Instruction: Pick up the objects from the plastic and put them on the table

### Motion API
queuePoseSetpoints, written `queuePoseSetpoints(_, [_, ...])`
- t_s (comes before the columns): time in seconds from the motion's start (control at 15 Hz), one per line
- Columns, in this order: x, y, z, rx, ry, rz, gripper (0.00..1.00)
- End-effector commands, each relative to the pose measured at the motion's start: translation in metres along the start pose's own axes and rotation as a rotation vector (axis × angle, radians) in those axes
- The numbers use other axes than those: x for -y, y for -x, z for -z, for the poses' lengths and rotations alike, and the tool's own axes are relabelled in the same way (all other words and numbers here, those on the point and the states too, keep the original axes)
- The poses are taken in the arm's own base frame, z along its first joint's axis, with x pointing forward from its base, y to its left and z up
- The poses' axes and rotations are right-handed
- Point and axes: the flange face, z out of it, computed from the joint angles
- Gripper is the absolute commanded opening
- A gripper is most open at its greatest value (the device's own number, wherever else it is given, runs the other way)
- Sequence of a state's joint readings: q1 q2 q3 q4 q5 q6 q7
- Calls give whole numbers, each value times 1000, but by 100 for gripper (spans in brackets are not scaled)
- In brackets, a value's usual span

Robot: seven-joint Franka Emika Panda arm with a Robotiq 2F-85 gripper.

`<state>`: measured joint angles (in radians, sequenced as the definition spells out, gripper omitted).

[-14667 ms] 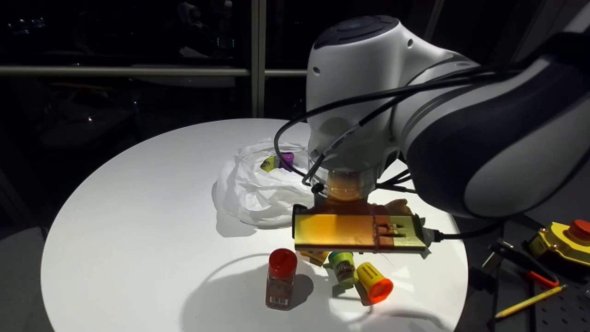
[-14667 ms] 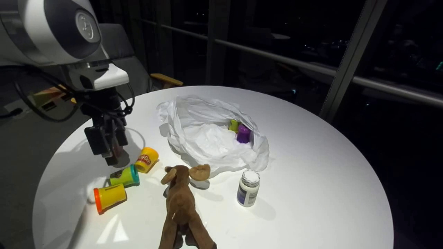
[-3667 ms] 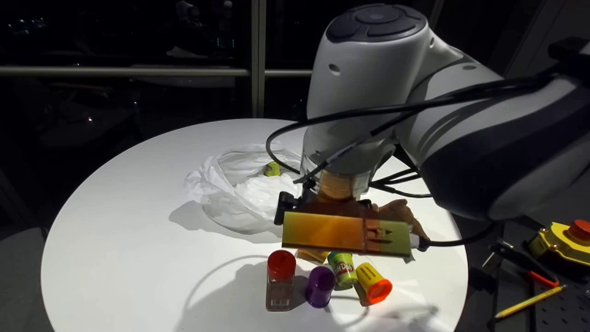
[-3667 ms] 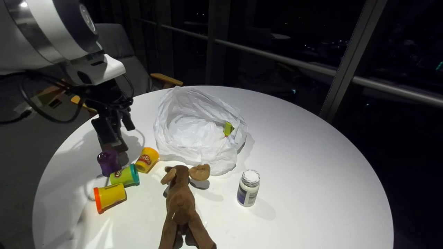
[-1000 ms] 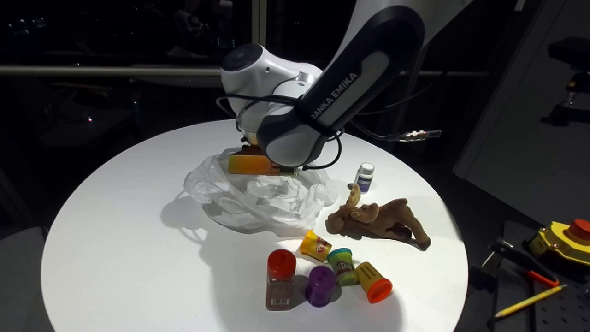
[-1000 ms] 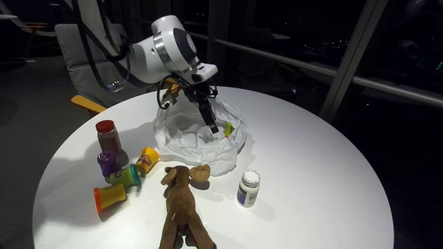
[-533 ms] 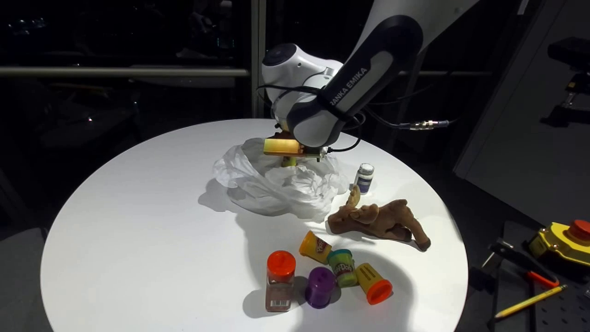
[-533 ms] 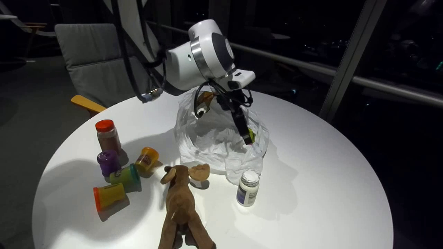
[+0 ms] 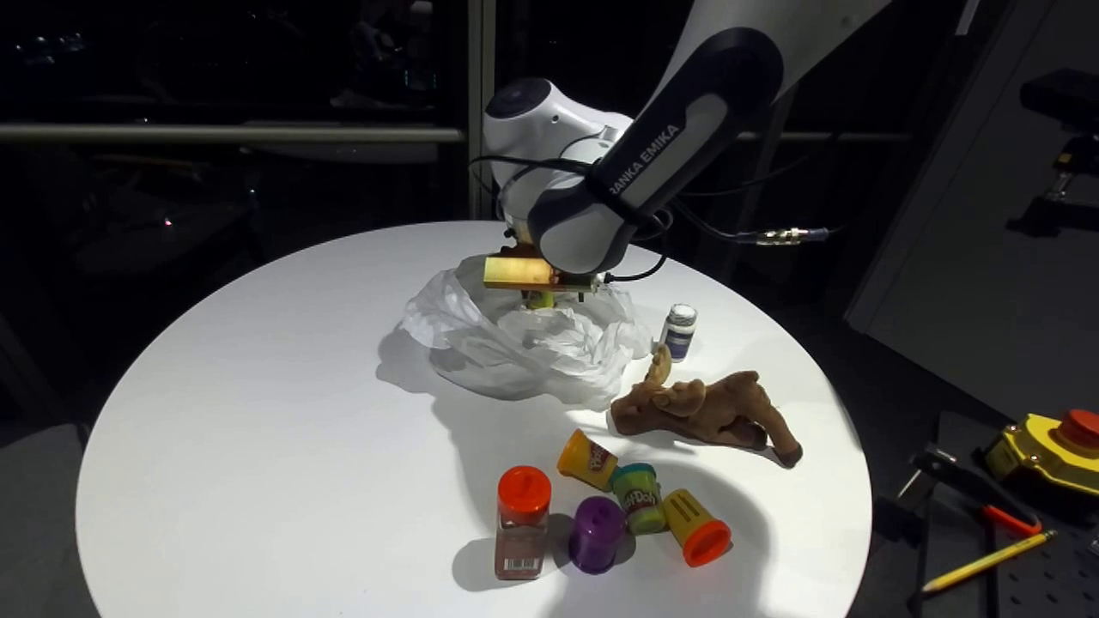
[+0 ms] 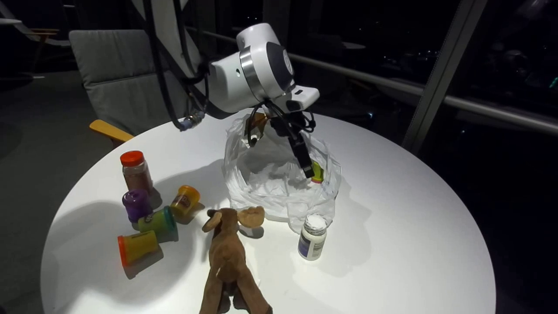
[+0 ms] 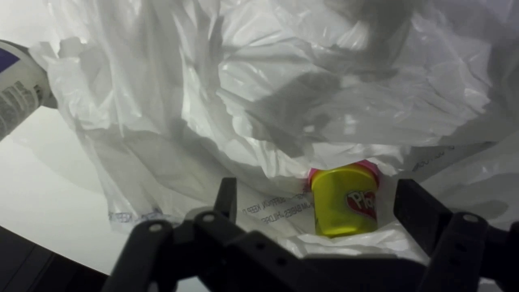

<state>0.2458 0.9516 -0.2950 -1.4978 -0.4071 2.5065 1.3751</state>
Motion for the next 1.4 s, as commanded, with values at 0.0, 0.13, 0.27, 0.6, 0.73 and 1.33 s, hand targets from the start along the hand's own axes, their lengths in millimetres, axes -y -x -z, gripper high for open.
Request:
queuePoseSetpoints(0.0, [12, -3, -7, -16, -32, 26, 100])
queuePoseSetpoints(0.13, [13, -1, -14, -24, -20, 36, 100])
queuePoseSetpoints(0.27, [15, 0, -21, -38, -14, 41, 100])
queuePoseSetpoints(0.6, [22, -7, -24, -110, -13, 47, 100])
queuePoseSetpoints(0.73, [24, -11, -23, -134, -13, 50, 100])
queuePoseSetpoints(1.33, [30, -15, -35, -152, -7, 52, 56])
